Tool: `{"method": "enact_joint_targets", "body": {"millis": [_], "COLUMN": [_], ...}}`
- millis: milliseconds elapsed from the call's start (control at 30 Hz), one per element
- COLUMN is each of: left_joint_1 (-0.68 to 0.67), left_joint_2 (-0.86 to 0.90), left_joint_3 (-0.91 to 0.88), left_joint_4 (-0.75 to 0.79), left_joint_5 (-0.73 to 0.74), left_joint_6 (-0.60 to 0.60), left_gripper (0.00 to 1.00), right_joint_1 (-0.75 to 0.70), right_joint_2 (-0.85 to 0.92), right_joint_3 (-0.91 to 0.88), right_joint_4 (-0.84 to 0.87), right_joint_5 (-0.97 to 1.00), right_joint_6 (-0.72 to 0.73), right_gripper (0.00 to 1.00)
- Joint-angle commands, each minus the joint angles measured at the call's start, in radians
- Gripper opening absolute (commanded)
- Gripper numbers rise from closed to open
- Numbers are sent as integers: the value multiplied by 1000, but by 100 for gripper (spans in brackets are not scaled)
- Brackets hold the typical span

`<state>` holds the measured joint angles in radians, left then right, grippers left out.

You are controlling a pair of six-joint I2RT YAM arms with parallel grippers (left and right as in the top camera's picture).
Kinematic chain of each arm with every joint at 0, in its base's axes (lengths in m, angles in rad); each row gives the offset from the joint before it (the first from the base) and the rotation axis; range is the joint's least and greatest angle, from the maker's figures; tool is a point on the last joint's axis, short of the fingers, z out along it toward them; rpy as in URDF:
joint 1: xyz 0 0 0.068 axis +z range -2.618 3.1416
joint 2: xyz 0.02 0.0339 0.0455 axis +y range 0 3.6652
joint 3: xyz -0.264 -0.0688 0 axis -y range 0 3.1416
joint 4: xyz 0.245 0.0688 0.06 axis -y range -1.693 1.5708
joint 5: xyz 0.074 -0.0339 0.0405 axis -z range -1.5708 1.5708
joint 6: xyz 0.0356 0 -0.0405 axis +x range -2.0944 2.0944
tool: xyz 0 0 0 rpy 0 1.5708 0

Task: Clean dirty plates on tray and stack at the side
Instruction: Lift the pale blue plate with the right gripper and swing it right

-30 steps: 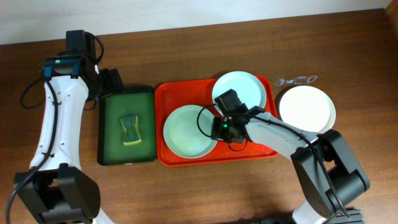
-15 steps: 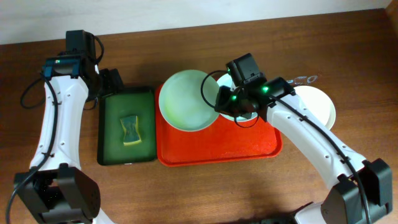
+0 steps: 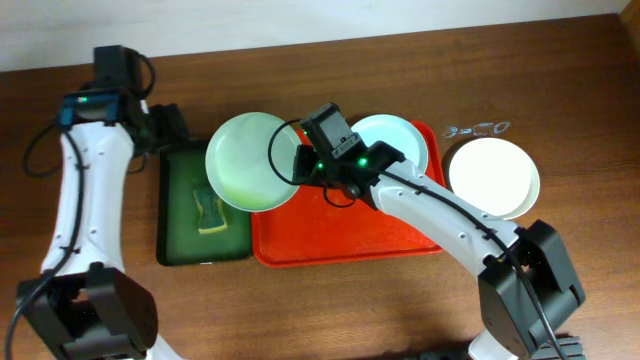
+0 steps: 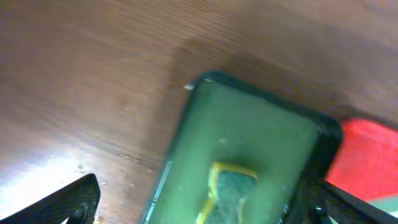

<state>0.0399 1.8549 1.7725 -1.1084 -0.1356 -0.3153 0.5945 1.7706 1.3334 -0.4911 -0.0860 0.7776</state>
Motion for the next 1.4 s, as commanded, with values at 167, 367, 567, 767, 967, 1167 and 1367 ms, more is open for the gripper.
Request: {"method": "enact_joint_targets", "body": {"millis": [167,367,567,767,967,1167,1367], "left_joint_1": [284,290,290,290,290,290,290], "left_joint_2": [-77,-77,-77,-77,-77,-77,-77], "left_joint_3": [39,39,39,39,39,39,39], "left_joint_4": [-35,-35,-35,-35,-35,-35,-35], "left_joint_5": [98,95,95,95,95,95,95], "left_joint_6": [-118,-118,-118,-118,-118,-118,-118], "left_gripper": [99,99,99,99,99,99,99], "right_joint_1": [64,89,195,352,444,488,483], "right_joint_2": [6,135,210,210,210,210,210], "right_joint_3": [19,110,273,370,370,370,370], "right_joint_4": [121,178,123,195,468,698,697], "right_joint_5": [183,222,515,963,1184,1255,1278], "right_joint_6": [10,6,-253,-797,-1259,-1559,-1475], "right_gripper": [4,4,4,4,4,4,4]}}
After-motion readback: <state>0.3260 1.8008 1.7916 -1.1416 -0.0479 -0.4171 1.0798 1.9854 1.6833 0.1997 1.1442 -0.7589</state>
